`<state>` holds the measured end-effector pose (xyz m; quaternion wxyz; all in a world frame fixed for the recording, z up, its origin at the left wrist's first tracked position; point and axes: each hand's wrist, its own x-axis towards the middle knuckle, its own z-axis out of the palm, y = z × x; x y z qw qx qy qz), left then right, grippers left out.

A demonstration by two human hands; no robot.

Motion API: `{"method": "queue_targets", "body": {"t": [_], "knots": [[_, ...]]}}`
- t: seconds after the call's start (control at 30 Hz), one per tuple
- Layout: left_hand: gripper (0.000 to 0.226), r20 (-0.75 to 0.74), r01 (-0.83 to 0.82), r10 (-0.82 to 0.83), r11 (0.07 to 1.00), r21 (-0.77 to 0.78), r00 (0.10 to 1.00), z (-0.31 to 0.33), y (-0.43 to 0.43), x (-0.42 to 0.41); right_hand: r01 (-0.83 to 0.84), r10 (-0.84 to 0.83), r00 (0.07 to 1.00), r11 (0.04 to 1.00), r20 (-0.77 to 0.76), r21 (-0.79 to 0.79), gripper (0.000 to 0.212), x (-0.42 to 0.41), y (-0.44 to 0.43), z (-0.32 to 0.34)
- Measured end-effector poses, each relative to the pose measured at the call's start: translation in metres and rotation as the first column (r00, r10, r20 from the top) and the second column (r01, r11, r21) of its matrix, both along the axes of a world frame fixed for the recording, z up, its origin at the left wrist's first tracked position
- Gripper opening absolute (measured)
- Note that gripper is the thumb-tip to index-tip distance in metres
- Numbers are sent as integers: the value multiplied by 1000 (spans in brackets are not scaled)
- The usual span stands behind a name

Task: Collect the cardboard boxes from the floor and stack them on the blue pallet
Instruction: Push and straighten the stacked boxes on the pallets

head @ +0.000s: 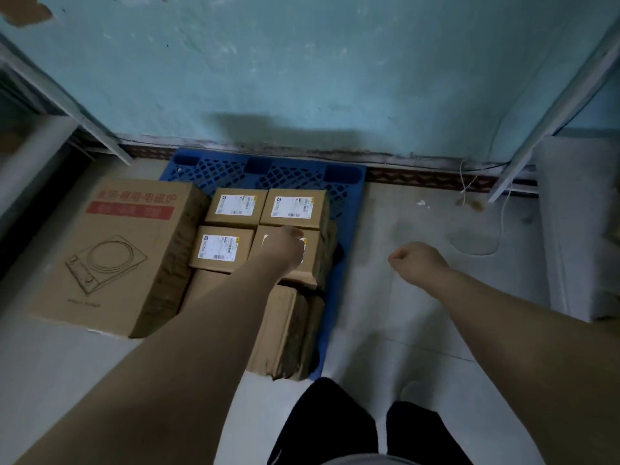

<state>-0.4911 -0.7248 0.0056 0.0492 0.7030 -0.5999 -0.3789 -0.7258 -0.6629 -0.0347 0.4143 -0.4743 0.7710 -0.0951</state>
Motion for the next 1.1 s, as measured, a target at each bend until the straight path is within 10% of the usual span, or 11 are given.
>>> {"method": "queue_targets", "body": {"t": [0.7, 1.1], "knots": [[41, 408, 306, -378, 923, 232, 831, -139, -370, -52, -91, 41, 979, 964, 199, 252, 29, -1, -308, -193], [52, 188, 361, -917, 319, 876, 353, -376, -445, -58, -252, 128, 928, 907, 350, 337, 29, 29, -387, -394]]}}
